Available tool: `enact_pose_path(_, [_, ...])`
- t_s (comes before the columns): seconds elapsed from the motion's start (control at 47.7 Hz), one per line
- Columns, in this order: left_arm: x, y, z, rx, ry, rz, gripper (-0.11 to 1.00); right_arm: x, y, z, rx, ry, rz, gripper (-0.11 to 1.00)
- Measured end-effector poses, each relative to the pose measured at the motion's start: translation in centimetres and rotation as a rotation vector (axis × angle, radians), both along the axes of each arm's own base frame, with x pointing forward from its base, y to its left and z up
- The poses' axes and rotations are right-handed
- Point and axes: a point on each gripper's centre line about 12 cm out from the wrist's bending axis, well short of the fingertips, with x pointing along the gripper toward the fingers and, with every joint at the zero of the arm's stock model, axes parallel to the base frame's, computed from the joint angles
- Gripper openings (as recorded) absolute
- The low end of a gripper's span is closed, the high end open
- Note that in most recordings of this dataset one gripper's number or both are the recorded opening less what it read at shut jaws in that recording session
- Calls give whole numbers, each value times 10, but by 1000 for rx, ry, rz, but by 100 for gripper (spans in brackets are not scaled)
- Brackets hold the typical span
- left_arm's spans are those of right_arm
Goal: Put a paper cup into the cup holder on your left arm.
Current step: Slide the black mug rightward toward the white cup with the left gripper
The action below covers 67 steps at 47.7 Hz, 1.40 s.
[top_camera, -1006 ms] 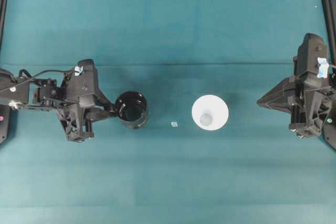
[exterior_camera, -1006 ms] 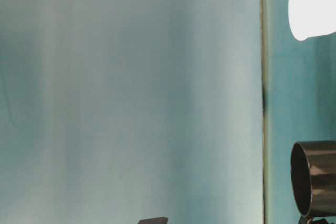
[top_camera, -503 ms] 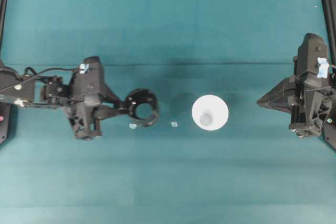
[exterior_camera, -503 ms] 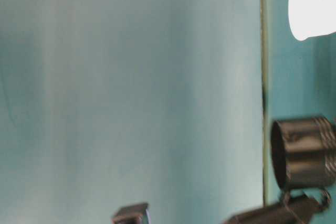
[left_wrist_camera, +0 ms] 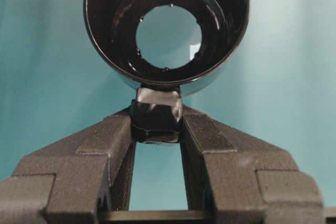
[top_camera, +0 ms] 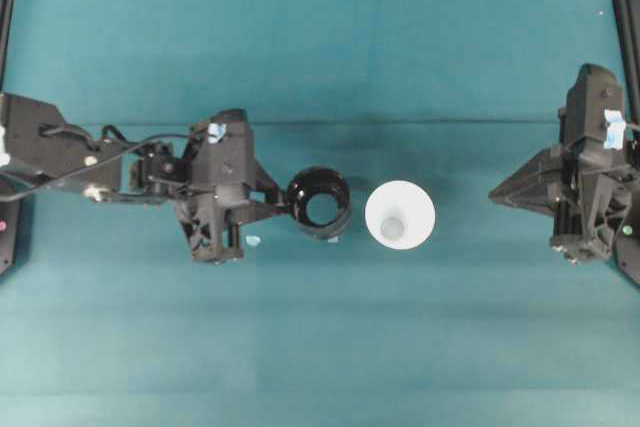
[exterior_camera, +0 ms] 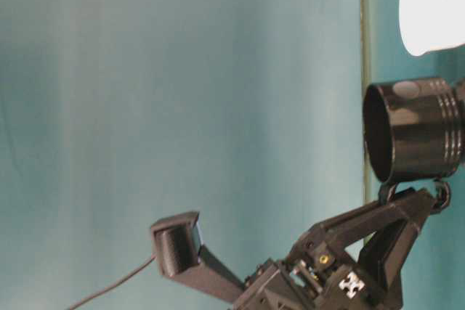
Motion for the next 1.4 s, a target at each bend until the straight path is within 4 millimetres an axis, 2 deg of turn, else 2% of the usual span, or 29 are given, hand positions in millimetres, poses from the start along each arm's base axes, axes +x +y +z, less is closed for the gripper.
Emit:
enact_pose_path(0.587, [10,0,-11,10,39,-11,29,0,0,0,0,0,0,-2])
enact_pose_path(1.404, [12,0,-22,10,63,-14,29,0,0,1,0,-2,0,-2])
